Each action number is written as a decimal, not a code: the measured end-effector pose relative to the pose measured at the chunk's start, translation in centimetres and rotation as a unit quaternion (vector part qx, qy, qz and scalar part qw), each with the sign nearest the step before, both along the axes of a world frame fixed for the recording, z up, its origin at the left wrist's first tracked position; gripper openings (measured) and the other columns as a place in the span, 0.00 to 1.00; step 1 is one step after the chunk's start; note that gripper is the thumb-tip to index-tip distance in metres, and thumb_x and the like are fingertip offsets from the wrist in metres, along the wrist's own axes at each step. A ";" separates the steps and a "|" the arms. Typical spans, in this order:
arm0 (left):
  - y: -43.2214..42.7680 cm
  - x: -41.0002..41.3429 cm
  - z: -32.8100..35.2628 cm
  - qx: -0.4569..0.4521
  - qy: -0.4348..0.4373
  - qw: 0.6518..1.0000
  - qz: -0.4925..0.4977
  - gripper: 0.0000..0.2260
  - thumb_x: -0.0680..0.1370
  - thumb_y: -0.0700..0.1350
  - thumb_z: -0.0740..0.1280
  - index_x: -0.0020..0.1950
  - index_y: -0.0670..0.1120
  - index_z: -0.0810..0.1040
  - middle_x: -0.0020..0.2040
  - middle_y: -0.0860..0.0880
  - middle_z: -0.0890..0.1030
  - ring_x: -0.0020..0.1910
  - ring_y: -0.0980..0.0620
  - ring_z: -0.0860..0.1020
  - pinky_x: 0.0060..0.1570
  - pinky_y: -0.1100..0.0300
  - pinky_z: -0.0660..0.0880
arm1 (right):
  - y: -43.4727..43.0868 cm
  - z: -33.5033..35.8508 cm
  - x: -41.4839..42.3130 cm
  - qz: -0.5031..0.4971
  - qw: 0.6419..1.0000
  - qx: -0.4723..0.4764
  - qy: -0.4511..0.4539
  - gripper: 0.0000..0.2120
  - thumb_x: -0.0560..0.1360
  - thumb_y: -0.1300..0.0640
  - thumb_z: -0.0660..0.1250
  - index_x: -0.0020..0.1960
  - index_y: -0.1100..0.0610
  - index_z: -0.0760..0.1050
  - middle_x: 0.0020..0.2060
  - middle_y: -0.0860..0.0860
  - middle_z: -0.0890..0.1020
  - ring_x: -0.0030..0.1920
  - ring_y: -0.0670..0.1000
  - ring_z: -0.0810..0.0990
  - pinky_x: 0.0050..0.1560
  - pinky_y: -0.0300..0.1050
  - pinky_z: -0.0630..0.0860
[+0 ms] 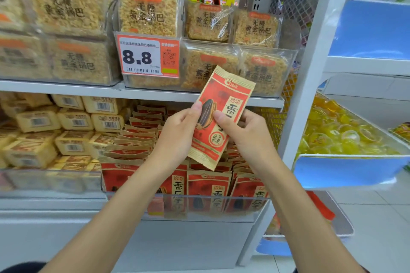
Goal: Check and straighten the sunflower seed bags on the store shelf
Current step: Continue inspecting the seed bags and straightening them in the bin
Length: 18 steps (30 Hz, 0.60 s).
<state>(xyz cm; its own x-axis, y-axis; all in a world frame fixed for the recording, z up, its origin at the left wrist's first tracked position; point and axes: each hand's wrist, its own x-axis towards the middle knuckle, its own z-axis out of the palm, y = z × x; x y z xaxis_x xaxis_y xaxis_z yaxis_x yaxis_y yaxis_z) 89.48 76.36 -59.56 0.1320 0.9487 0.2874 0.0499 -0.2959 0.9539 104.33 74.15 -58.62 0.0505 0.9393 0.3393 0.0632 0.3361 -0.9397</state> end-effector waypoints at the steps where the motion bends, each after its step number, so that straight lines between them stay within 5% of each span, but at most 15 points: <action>1: -0.2 0.1 0.0 -0.001 -0.011 1.000 0.001 0.20 0.82 0.58 0.55 0.53 0.48 0.82 0.45 0.50 0.87 0.44 0.53 0.85 0.47 0.58 0.80 | -0.1 0.0 0.2 0.012 1.000 -0.005 -0.011 0.11 0.74 0.54 0.71 0.55 0.55 0.78 0.44 0.48 0.87 0.43 0.47 0.86 0.37 0.41 0.79; 4: -0.7 0.2 0.2 0.006 -0.022 1.000 0.020 0.21 0.83 0.59 0.54 0.54 0.49 0.82 0.46 0.51 0.86 0.45 0.54 0.85 0.48 0.55 0.81 | -0.6 0.1 0.5 0.063 0.997 -0.025 -0.048 0.18 0.71 0.55 0.74 0.59 0.53 0.74 0.48 0.50 0.86 0.46 0.53 0.86 0.43 0.53 0.81; 8: -0.2 -0.5 0.3 0.052 0.029 0.997 0.056 0.15 0.82 0.58 0.58 0.60 0.51 0.75 0.51 0.51 0.83 0.48 0.54 0.83 0.53 0.47 0.79 | -0.9 -0.4 0.4 0.065 0.997 0.001 -0.048 0.18 0.71 0.61 0.74 0.59 0.52 0.75 0.49 0.50 0.86 0.47 0.52 0.86 0.47 0.55 0.83; 11: -0.1 -0.9 0.3 0.129 0.080 0.985 0.082 0.14 0.81 0.54 0.62 0.66 0.57 0.69 0.56 0.50 0.77 0.49 0.58 0.79 0.49 0.58 0.78 | -1.0 -0.5 0.8 0.056 0.997 0.027 -0.051 0.19 0.72 0.60 0.74 0.61 0.52 0.76 0.51 0.50 0.86 0.52 0.51 0.85 0.51 0.49 0.81; 15: -0.5 -1.2 0.8 0.131 0.060 0.988 0.058 0.14 0.83 0.50 0.62 0.68 0.58 0.75 0.57 0.53 0.80 0.53 0.55 0.81 0.52 0.53 0.79 | -1.6 0.1 0.3 0.092 0.993 0.050 -0.063 0.17 0.79 0.49 0.62 0.67 0.46 0.73 0.61 0.44 0.81 0.62 0.44 0.79 0.61 0.43 0.75; 18: -1.7 -0.9 1.7 0.082 0.031 0.996 0.006 0.13 0.84 0.52 0.58 0.57 0.54 0.83 0.50 0.51 0.85 0.49 0.55 0.83 0.52 0.57 0.79 | -1.6 0.2 -0.3 0.116 0.988 0.052 -0.087 0.25 0.79 0.46 0.60 0.75 0.43 0.64 0.68 0.44 0.76 0.66 0.43 0.75 0.65 0.45 0.73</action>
<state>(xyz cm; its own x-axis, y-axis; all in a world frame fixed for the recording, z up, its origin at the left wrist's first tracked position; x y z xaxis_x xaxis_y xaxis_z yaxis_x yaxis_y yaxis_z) 88.59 74.70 -57.87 0.1439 0.8909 0.4308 0.1119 -0.4472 0.8874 104.04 72.54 -58.43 -0.2292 0.8787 0.4188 0.1319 0.4544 -0.8810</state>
